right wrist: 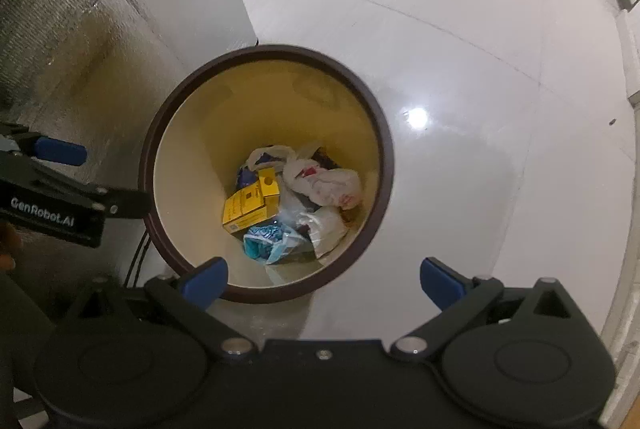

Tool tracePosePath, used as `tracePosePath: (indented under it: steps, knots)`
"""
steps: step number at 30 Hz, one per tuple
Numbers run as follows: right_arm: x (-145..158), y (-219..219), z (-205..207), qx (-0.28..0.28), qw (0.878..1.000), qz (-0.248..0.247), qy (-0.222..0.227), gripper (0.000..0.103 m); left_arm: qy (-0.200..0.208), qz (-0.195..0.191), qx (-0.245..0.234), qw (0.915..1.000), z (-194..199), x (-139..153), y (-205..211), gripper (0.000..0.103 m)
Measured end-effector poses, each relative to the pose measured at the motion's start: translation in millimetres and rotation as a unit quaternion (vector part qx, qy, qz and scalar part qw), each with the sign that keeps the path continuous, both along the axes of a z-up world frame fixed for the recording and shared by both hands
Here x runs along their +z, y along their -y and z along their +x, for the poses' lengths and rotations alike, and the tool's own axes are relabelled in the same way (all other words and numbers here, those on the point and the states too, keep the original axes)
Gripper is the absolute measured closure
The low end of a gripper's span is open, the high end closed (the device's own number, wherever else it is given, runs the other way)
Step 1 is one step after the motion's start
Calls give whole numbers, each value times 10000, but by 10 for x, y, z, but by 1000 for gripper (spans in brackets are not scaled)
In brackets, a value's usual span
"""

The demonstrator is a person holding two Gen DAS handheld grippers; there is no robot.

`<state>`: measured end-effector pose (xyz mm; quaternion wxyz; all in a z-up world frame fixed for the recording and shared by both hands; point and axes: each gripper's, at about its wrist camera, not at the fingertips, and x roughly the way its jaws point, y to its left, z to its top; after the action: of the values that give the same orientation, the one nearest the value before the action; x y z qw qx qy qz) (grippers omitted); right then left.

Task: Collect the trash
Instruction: 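Raise both tools from the bin and move back to the table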

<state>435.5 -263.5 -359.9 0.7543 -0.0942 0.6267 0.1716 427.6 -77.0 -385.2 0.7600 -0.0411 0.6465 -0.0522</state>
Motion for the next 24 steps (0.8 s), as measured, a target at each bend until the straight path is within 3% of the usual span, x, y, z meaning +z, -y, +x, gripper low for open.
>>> tracePosePath:
  steps: [11,24]
  knots:
    - [478,143,-146,-340,9987,336,199,0,479,135,-119,9987,-206,652,-16,0]
    - [1230,293,-559,-778,9890,811,966,0,1205,180,-185,9924,-623,1453,-2,0]
